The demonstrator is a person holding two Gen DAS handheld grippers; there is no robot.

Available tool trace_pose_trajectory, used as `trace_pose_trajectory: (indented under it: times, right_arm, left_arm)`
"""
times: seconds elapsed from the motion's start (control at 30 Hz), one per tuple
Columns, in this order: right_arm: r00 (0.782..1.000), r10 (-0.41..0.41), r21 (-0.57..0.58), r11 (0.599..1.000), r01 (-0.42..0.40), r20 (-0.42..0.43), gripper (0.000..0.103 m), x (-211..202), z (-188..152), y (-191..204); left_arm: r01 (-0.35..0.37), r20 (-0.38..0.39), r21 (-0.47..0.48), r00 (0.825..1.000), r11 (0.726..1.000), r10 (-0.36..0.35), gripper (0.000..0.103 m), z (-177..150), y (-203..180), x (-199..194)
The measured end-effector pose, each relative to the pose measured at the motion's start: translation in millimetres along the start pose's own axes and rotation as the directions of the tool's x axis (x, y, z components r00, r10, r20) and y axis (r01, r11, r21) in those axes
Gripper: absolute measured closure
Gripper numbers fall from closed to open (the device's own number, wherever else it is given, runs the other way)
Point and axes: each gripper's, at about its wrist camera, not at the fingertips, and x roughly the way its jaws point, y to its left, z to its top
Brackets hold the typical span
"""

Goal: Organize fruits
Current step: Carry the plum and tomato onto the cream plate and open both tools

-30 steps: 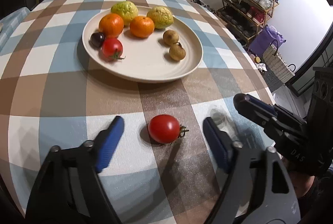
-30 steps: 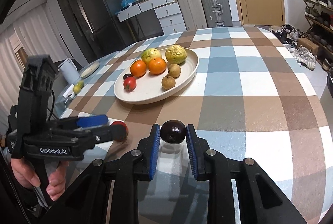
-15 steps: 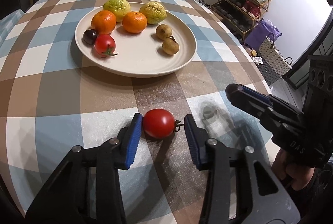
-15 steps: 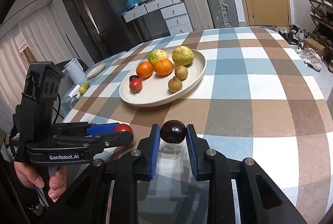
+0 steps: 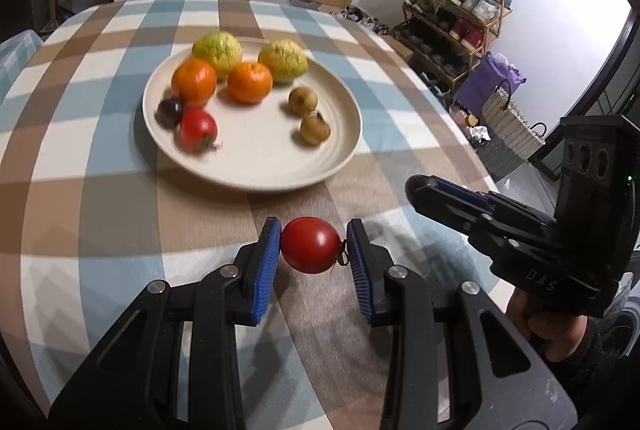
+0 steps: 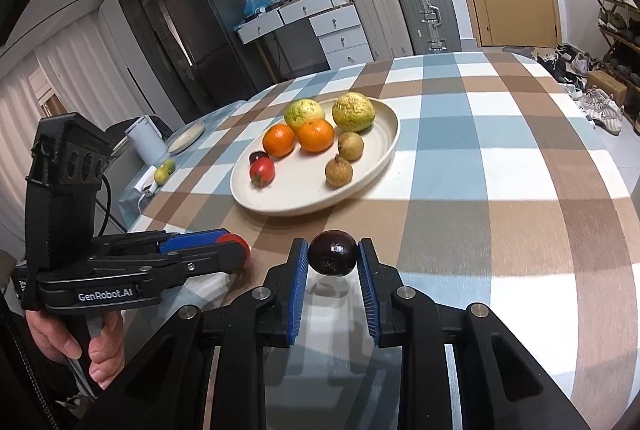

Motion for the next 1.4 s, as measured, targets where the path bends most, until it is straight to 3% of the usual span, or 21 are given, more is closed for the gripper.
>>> trace_pose_trajectory:
  times: [0.33, 0.57, 0.83, 1.4]
  right_arm:
    - [0.999, 0.043, -0.009, 0.999, -0.043, 0.022, 0.077, 19, 49, -4]
    - [0.998, 0.061, 0.006, 0.998, -0.061, 0.010, 0.077, 45, 81, -16]
    - [0.997, 0.075, 0.051, 0.996, -0.073, -0.025, 0.077, 78, 101, -35]
    - [0.995, 0.069, 0.108, 0.992, -0.060, -0.077, 0.077, 113, 110, -47]
  left_arm:
    - [-0.008, 0.047, 0.001, 0.999, 1.000, 0.008, 0.072, 56, 16, 13]
    - [-0.010, 0.012, 0.003, 1.000, 1.000, 0.010, 0.072, 88, 24, 45]
    - [0.003, -0.028, -0.003, 1.000, 1.000, -0.003, 0.072, 101, 30, 79]
    - [0.016, -0.044, -0.006, 0.999, 1.000, -0.016, 0.072, 104, 34, 94]
